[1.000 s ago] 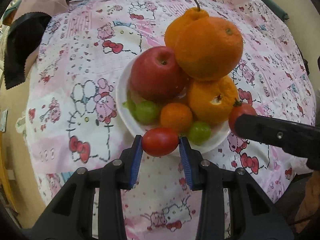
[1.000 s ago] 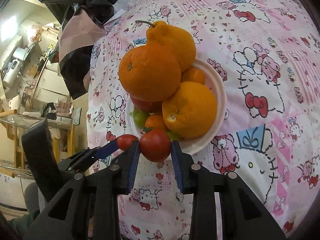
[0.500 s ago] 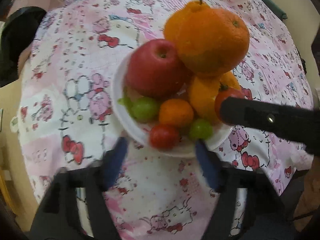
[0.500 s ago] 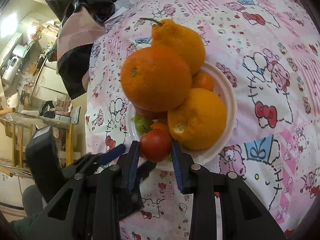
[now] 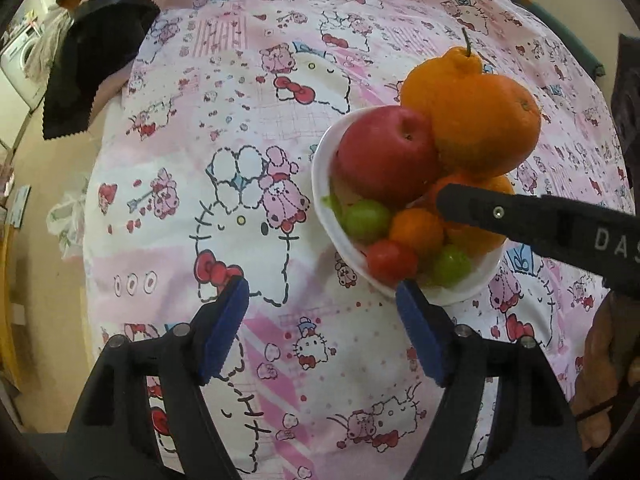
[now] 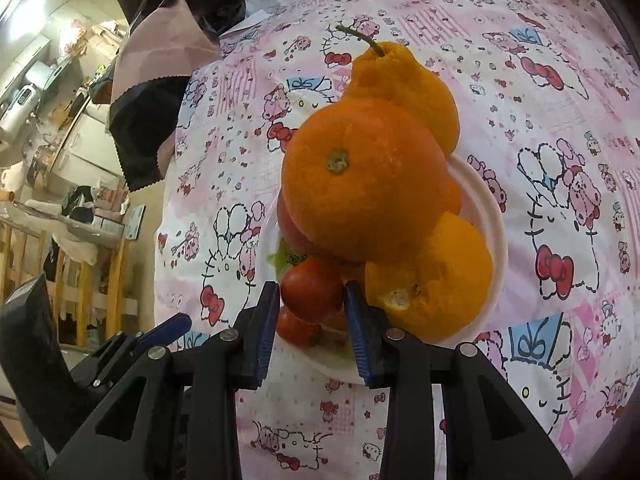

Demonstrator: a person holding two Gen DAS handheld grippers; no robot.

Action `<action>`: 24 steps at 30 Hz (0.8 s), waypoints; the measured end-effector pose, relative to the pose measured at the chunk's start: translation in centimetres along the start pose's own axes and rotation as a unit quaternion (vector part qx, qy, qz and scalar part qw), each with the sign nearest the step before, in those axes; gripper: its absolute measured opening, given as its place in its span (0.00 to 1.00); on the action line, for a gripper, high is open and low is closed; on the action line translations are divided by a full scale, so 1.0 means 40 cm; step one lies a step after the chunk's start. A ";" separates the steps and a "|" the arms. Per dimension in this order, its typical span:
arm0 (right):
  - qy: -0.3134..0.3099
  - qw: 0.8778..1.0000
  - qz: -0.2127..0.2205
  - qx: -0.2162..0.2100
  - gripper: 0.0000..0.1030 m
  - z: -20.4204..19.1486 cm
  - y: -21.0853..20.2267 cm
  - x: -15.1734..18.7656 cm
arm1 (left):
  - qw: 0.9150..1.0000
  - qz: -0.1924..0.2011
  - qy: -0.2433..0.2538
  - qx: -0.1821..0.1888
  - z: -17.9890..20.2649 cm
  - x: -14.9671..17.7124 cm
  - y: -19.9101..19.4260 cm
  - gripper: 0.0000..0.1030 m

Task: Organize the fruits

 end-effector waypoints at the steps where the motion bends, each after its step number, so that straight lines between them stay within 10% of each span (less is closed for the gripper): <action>1: -0.003 1.000 0.002 -0.001 0.49 -0.004 -0.004 -0.001 | 1.000 0.002 0.000 -0.001 -0.001 -0.001 -0.003 0.71; 4: -0.005 1.000 0.018 -0.005 0.66 -0.015 -0.033 -0.006 | 1.000 0.002 0.000 -0.002 -0.001 -0.001 -0.004 0.71; 16: 0.025 0.998 0.048 -0.014 0.66 0.006 -0.176 0.015 | 0.999 0.030 -0.004 -0.018 -0.018 0.010 -0.088 0.71; 24: -0.010 0.997 0.080 0.001 0.85 -0.030 -0.292 0.085 | 0.997 0.075 -0.007 -0.032 -0.047 0.033 -0.200 0.71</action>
Point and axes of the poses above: each gripper's, at about its wrist camera, not at the fingertips, and y roughly the way its jaws point, z to its right, x to its underside, the point moved 9 cm from there along y, roughly the way its jaws point, and after that the axes turned 4 degrees about -x, right-handed, at the moved point
